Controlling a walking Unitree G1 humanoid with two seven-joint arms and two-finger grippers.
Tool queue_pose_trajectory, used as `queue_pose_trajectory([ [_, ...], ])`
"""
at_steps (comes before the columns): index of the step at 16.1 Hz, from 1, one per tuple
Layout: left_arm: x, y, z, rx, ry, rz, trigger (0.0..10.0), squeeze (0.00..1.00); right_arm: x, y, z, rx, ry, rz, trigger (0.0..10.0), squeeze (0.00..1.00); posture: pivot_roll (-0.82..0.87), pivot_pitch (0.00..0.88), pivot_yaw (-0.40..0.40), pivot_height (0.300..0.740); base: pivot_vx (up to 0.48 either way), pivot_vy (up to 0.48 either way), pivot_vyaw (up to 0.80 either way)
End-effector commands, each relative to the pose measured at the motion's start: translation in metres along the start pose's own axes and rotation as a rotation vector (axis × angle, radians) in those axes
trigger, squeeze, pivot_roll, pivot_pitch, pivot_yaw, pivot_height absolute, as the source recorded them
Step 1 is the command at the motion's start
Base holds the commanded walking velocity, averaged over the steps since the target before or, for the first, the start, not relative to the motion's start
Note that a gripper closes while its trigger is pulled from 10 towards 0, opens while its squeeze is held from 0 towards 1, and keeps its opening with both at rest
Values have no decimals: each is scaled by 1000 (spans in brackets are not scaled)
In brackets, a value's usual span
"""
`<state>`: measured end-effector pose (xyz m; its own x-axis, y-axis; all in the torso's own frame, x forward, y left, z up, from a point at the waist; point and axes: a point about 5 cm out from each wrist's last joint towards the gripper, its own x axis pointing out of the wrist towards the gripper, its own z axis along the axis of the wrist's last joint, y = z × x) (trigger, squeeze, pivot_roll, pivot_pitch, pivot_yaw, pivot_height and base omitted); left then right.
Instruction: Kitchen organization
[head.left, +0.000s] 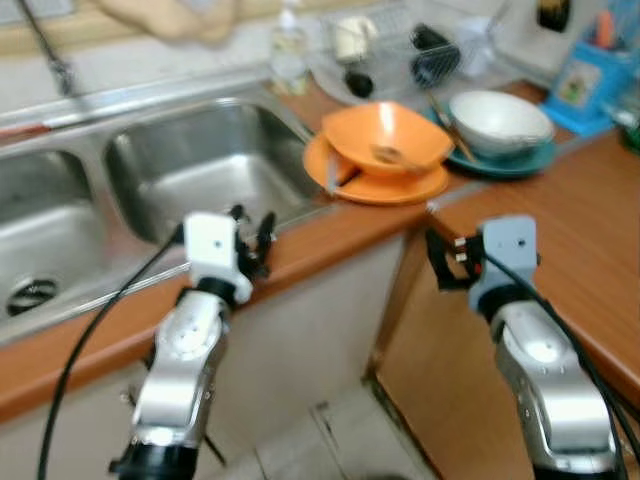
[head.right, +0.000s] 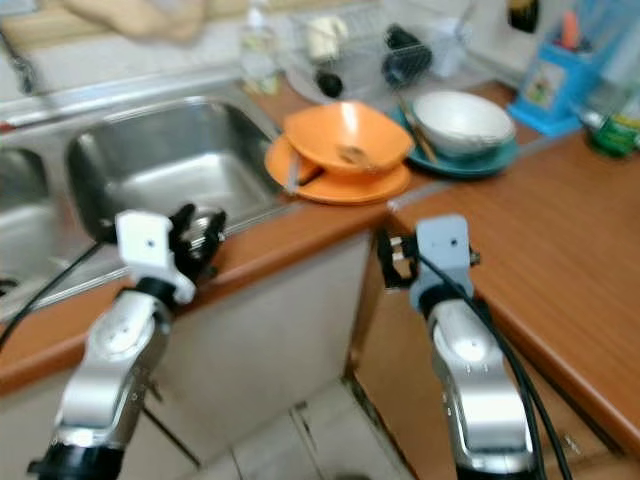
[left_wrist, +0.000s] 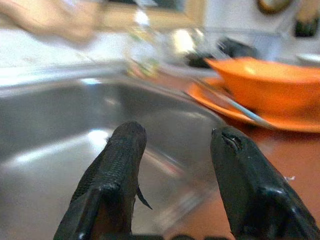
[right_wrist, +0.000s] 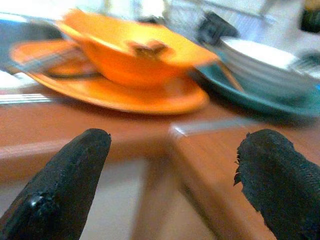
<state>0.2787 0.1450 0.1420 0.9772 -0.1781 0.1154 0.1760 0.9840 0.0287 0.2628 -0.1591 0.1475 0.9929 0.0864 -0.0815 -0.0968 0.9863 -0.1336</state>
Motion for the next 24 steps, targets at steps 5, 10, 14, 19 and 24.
queue_pose_trajectory([
  [5, 0, 6, 8, 6, -38, 14, 10000, 0, -2, 5, 2, 1, -12, 31, 10000, 0, -186, 0, 4, 740, 280, 0, 0],
  [10, 0, 2, 8, -6, -40, 0, 10000, 0, -5, 5, 1, 1, -7, 32, 10000, 0, -187, 0, 1, 740, 276, 0, 0],
  [14, 2, -4, 9, -17, -45, -26, 10000, 0, -6, 7, 0, 6, -1, 34, 10000, 0, -185, 0, 0, 740, 128, 0, 0],
  [19, 0, -4, 5, 13, -19, -17, 10000, 0, -7, 6, -1, 15, 3, 28, 10000, 0, -186, 0, 0, 740, 0, 0, 0],
  [24, 4, -1, 4, 7, -15, 23, 10000, 0, -2, 9, 5, -10, -14, 42, 10000, 0, -202, 0, 6, 740, 0, -51, 0],
])
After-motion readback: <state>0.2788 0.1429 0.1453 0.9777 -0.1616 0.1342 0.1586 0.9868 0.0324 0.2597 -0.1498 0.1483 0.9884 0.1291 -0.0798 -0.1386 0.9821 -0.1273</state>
